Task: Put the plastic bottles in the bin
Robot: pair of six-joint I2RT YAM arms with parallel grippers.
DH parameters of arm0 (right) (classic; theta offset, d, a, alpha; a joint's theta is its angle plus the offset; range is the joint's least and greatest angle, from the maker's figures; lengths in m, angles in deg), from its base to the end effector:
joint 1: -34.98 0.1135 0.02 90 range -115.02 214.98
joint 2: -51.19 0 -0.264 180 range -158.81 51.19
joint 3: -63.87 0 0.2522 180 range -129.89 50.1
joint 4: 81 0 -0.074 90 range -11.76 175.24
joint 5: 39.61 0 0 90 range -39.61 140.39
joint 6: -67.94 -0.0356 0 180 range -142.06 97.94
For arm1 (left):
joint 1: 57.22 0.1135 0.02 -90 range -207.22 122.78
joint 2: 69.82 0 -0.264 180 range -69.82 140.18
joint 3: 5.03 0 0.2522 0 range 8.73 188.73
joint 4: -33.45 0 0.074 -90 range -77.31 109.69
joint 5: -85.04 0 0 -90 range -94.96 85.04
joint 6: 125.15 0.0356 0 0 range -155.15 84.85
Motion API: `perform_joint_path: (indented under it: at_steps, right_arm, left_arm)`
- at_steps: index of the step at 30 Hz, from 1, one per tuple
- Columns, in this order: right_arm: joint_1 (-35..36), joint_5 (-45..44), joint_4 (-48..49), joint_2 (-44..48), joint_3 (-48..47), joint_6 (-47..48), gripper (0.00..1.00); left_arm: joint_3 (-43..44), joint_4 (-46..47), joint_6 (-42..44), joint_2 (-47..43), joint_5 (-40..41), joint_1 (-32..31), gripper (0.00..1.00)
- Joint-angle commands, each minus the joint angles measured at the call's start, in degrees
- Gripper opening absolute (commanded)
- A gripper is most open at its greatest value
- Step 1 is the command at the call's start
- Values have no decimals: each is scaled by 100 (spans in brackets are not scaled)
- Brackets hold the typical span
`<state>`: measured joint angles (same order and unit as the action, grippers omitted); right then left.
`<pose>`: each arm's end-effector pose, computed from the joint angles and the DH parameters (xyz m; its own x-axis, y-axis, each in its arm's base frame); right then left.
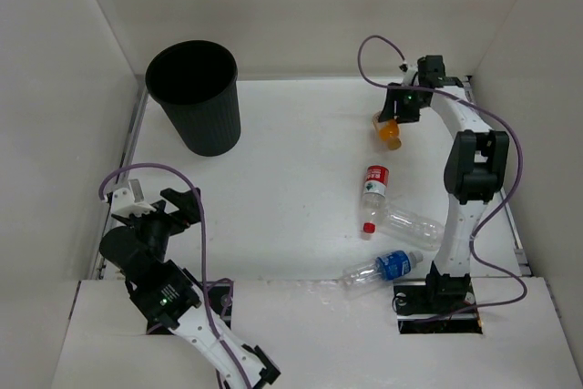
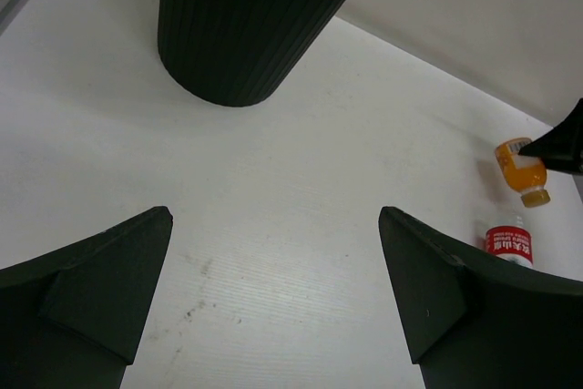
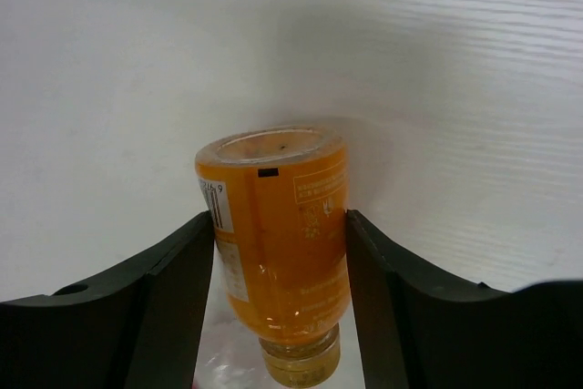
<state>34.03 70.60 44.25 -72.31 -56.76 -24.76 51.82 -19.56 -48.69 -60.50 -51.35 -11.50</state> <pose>0.4753 0.0044 0.2303 -0.8514 0.0583 -0.5212 -0.1295 0.9397 0.3167 0.0379 0.0020 0.3329 -0.0670 -0.3000 -0.9516 -0.0065 0.9538 -0.3003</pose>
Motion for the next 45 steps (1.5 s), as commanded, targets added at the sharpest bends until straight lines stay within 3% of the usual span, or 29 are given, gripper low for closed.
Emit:
perform_joint_path:
  at_steps: [1, 8, 12, 22, 31, 38, 45]
  right_arm:
    - [353, 466, -58, 976, -45, 112, 0]
    - [741, 624, 12, 1785, -53, -266, 0]
    - [942, 949, 275, 2408, -45, -494, 0]
    - [1409, 1722, 1260, 4017, 228, -1047, 0]
    - [1287, 2365, 1673, 4765, 737, -1523, 0]
    - [1058, 2795, 2367, 4792, 668, -2164, 0]
    - [715, 2831, 2869, 4713, 685, -2578, 0]
  left_arm:
    - [85, 198, 9, 289, -247, -49, 100]
    - [112, 461, 44, 798, -581, -154, 100]
    - [287, 900, 45, 1623, -1160, -549, 100]
    - [1560, 2649, -140, 4154, -1285, -3184, 100]
    - [2879, 4318, -1246, 6027, -819, -5207, 100]
    - [4249, 4469, -1177, 7240, -784, -6779, 100]
    - [5077, 4618, -1116, 7918, -766, -7554, 100]
